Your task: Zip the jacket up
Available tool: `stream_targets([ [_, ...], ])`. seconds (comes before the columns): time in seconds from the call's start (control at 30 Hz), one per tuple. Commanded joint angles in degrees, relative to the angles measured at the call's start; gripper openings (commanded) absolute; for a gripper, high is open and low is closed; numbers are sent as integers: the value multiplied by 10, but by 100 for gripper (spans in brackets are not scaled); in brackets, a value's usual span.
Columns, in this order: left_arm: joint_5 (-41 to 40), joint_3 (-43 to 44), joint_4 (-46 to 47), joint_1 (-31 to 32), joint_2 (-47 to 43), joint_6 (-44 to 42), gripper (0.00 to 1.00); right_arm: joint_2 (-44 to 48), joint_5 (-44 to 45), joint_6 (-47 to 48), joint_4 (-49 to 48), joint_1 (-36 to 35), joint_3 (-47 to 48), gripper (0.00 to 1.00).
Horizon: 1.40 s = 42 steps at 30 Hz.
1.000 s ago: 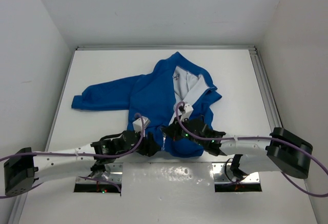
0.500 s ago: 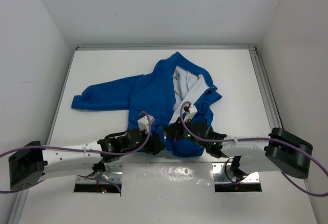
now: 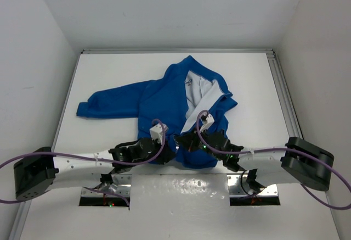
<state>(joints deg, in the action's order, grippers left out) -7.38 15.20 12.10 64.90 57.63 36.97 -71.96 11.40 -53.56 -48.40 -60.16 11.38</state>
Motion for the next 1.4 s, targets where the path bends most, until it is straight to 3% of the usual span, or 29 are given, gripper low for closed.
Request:
stream_targets([
  [0.0, -10, 13, 40, 3, 6, -4, 14, 10, 20, -20, -74, -1, -11, 0],
  [0.07, -12, 21, 32, 3, 10, -13, 1, 14, 31, -18, -69, 0, -9, 0],
  [0.1, -13, 21, 31, 3, 10, -13, 0, 16, 35, -19, -67, -1, -10, 0],
  [0.23, -5, 11, -3, 3, -14, -14, 0, 45, 70, -13, -50, 0, -5, 0],
  [0.4, 17, -24, -65, 2, -88, 15, 0, 78, 190, 27, 37, 2, 59, 0],
  [0.63, -4, 11, -240, 3, -261, 25, 0, 71, 346, 196, 94, 34, 191, 0],
  [0.8, -72, 72, -363, 3, -355, 39, 0, 28, 377, 293, 146, 144, 309, 0],
  [0.97, -177, 115, -418, 2, -446, 100, 0, -40, 406, 361, 201, 300, 436, 0],
  [1.1, -286, 160, -497, 2, -472, 138, 0, -103, 434, 280, 347, 414, 570, 0],
  [1.23, -352, 181, -568, 3, -522, 175, 0, -117, 483, 296, 357, 435, 626, 0],
  [1.37, -368, 168, -570, 3, -548, 196, 0, -126, 481, 320, 359, 443, 644, 0],
])
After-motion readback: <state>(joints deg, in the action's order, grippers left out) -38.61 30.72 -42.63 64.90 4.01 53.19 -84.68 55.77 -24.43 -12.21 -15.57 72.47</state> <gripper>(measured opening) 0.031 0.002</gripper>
